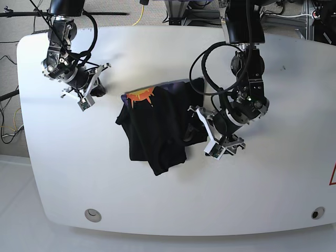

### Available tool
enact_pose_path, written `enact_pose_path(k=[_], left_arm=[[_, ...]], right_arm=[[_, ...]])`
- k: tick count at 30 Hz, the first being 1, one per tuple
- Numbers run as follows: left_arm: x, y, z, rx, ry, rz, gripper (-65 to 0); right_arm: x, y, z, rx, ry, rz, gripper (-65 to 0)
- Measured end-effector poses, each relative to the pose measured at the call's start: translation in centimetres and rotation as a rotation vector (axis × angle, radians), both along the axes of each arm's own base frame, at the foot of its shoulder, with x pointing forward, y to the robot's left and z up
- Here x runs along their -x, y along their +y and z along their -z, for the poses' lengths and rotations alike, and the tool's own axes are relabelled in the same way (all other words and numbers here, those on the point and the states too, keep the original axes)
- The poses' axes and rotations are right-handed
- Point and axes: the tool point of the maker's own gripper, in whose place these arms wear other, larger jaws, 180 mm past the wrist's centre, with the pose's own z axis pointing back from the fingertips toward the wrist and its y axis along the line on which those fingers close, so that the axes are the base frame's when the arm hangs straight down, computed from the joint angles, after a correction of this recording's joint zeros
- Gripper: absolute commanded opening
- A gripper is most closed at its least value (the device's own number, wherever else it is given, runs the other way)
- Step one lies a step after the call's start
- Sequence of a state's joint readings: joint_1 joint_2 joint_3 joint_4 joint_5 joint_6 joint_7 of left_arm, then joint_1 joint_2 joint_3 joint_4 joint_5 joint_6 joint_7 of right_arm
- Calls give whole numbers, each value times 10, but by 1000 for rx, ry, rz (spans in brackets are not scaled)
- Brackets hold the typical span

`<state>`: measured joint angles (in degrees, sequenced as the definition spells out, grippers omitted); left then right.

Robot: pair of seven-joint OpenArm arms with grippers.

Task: Fold the T-shirt properly
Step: 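Lift and flip the bundle with both grippers, then release, then press the bundle's printed edge down with the right gripper and withdraw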

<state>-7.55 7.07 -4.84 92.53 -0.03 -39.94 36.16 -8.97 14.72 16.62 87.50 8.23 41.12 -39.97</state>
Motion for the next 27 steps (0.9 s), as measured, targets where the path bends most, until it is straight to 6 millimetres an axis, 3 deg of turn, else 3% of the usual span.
enact_pose_path(k=[5, 9, 14, 19, 27], left_arm=[[-5, 3, -34, -5, -101, -9, -224], [-6, 6, -63, -12, -186, -17, -224], [-3, 8, -85, -15, -249, -23, -224], [8, 9, -85, -17, -255, -26, -224], [26, 10, -62, -23, -192, -29, -227]], right_arm=[[7, -10, -5, 112, 30, -22, -631], [21, 0, -6, 163, 55, -71, -631], [39, 22, -7, 178, 72, -154, -631], [54, 57, -7, 168, 75, -266, -631], [72, 114, -13, 138, 72, -446, -631]])
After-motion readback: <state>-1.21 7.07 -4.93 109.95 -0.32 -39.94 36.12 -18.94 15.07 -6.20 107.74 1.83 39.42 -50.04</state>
